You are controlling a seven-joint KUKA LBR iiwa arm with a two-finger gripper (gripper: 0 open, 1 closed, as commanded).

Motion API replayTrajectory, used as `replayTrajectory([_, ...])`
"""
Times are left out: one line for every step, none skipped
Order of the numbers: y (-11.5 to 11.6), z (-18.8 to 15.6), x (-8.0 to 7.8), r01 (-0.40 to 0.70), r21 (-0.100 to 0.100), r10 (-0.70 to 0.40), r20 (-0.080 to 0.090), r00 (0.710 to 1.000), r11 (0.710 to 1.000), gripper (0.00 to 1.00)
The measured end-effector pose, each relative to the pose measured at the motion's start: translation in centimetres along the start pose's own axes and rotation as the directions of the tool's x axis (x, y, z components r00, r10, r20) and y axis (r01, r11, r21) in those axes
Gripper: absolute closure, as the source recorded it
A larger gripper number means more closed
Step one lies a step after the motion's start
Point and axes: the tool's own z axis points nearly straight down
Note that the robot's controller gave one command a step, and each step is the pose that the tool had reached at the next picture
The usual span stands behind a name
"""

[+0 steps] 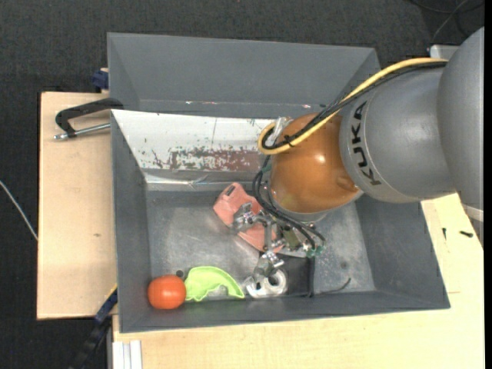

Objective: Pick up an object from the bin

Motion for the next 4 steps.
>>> replayTrajectory([0.0, 0.0, 0.0, 0.000, 0.000, 0.000, 0.000, 1.000, 1.000, 0.00])
replayTrajectory([-4.8, 1.2, 1.3, 0.079, -0.007, -0.079, 0.000, 0.997, 0.997, 0.00])
replayTrajectory([-7.9, 1.1, 1.4, 0.004, -0.001, -0.004, -0.005, 1.000, 1.000, 0.00])
replayTrajectory([-10.0, 1.3, 2.9, 0.054, 0.000, -0.054, 0.002, 0.999, 0.999, 0.00])
